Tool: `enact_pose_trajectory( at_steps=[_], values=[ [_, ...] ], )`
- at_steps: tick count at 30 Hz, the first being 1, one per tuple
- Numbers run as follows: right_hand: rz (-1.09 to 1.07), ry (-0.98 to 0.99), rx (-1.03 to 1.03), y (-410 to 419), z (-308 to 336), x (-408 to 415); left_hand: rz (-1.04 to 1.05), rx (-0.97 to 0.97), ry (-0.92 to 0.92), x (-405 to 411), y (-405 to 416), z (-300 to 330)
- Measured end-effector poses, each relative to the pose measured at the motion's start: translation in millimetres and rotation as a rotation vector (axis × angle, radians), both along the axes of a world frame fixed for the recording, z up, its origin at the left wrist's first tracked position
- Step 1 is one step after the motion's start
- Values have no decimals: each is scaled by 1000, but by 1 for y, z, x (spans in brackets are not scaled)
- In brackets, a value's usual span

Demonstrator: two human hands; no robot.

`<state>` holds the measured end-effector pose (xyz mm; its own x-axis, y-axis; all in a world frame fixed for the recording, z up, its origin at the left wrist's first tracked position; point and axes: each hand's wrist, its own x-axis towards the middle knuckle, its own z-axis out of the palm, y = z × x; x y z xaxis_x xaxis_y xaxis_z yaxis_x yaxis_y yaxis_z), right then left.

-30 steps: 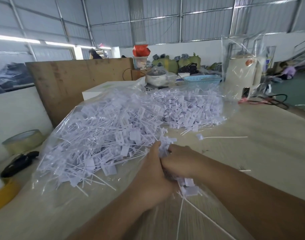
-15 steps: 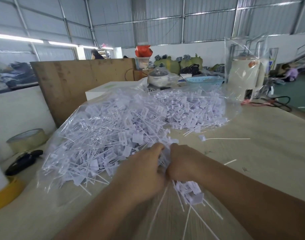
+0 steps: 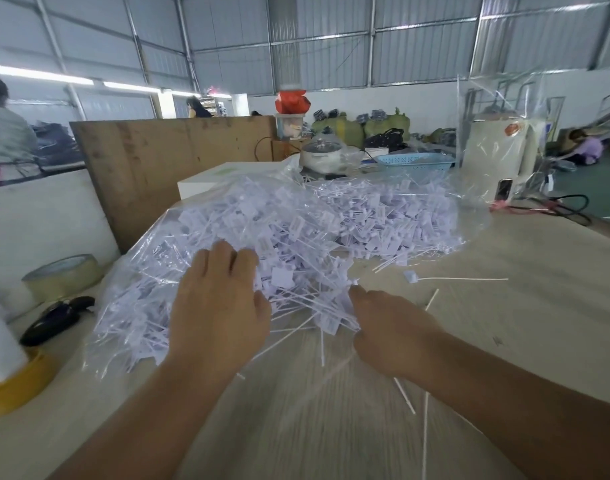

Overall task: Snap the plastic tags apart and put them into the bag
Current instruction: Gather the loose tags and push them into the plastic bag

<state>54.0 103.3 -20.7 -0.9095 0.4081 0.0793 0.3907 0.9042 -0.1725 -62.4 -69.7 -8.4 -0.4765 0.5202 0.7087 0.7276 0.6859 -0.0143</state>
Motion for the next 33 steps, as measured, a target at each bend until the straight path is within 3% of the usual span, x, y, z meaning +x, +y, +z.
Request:
enact_pose_trajectory(
  at_steps=[7,14,19,22,25,30,33],
  values=[
    [36,37,21,12,8,9,-109,-274,-389,18,20,-13],
    [103,107,13,18,15,19,-401,19,-1240,25,43,-6],
    [87,184,-111,22,17,21,-545,-41,-1549,42,58,-5],
    [22,258,-295,22,17,19,-602,-24,-1612,55,67,-11],
    [-74,319,-438,25,16,15,-572,120,-1601,70,79,-18],
    [-185,378,-632,25,15,9,-445,269,-1394,91,94,-21],
    [-213,389,-826,19,15,11,-393,260,-1218,97,100,-18]
  ],
)
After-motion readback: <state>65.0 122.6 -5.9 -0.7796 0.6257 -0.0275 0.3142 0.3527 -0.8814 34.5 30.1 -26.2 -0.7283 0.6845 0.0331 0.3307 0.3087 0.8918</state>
